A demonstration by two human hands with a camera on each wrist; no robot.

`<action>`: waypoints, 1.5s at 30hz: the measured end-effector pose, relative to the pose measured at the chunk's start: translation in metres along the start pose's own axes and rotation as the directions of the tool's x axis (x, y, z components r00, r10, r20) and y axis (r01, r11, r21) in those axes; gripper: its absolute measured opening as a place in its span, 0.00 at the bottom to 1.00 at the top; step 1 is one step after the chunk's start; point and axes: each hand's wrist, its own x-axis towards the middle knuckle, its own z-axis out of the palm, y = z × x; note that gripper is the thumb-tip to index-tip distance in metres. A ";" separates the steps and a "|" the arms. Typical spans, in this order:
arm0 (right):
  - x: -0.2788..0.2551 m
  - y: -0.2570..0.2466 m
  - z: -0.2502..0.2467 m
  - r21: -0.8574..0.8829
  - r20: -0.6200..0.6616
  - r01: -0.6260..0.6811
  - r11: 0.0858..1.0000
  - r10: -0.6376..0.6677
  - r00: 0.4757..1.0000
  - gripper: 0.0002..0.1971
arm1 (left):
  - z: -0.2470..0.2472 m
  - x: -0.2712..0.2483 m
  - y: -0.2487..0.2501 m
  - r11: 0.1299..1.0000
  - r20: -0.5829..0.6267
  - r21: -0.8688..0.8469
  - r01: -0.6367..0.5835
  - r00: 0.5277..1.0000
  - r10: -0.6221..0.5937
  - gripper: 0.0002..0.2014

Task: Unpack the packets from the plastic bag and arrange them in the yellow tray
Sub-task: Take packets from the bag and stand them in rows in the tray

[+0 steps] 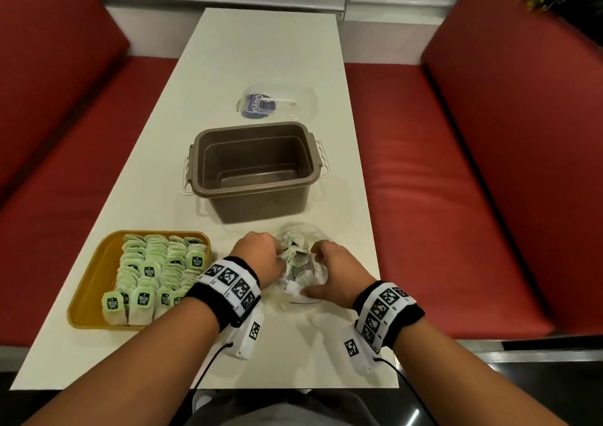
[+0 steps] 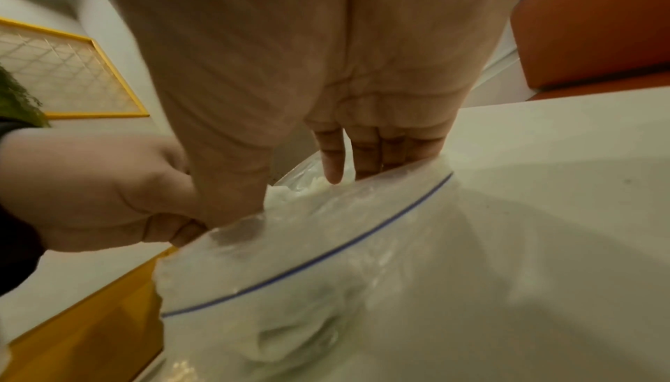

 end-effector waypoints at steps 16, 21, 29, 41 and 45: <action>0.004 0.000 -0.015 0.399 -0.133 0.058 0.915 -0.005 0.991 0.10 | 0.003 -0.015 0.009 0.799 -0.207 -0.550 -0.242 0.967 0.150 0.09; 0.004 0.003 -0.017 0.436 -0.168 0.057 0.898 0.018 0.986 0.11 | 0.001 -0.014 0.010 0.766 -0.190 -0.593 -0.249 0.967 0.167 0.05; 0.002 0.001 -0.020 0.500 -0.189 0.062 0.864 0.039 0.981 0.09 | -0.014 -0.013 0.000 0.848 -0.344 -0.453 -0.276 0.931 0.119 0.03; 0.007 -0.042 -0.023 0.354 -0.135 0.226 0.908 -0.190 0.973 0.07 | -0.046 -0.032 -0.011 0.828 -0.380 -0.403 -0.390 0.894 0.236 0.03; 0.008 -0.063 -0.019 0.350 -0.186 0.245 0.904 -0.189 0.964 0.05 | -0.057 -0.044 -0.022 0.825 -0.378 -0.431 -0.365 0.904 0.203 0.02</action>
